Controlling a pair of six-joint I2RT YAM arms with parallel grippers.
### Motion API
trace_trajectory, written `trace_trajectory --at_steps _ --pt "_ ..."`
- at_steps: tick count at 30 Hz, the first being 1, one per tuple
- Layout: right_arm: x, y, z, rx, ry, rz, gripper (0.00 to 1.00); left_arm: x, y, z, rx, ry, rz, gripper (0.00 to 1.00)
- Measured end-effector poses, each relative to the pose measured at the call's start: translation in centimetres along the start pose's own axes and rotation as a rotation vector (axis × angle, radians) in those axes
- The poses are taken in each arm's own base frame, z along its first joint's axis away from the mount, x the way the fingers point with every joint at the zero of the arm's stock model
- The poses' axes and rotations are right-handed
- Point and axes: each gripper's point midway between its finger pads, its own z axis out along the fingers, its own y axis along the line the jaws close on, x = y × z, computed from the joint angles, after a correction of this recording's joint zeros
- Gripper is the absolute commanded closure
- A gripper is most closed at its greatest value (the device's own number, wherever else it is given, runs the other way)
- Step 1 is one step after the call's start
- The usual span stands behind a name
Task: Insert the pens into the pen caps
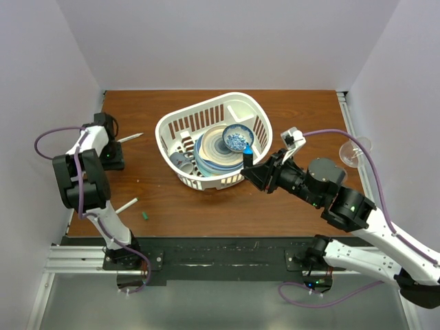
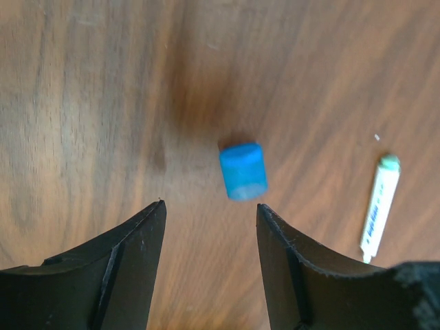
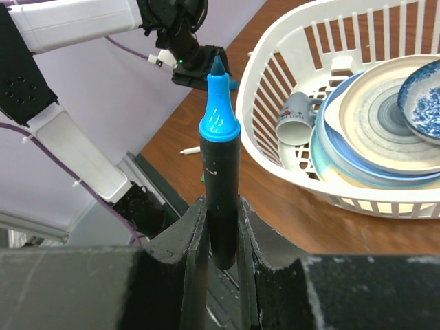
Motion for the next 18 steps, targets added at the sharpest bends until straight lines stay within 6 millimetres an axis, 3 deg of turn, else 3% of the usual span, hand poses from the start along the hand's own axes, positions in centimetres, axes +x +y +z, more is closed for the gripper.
trace_trajectory --at_steps 6,14,18 --pt "-0.2 -0.4 0.0 0.02 -0.013 -0.016 1.0 -0.2 -0.1 1.5 -0.021 -0.026 -0.012 0.38" --pt "-0.3 -0.8 0.2 0.038 -0.016 -0.04 1.0 -0.5 -2.2 2.2 0.013 -0.056 -0.02 0.37" --pt "-0.3 -1.2 0.3 0.053 -0.018 -0.051 1.0 -0.3 -2.0 3.1 -0.008 -0.059 -0.012 0.38"
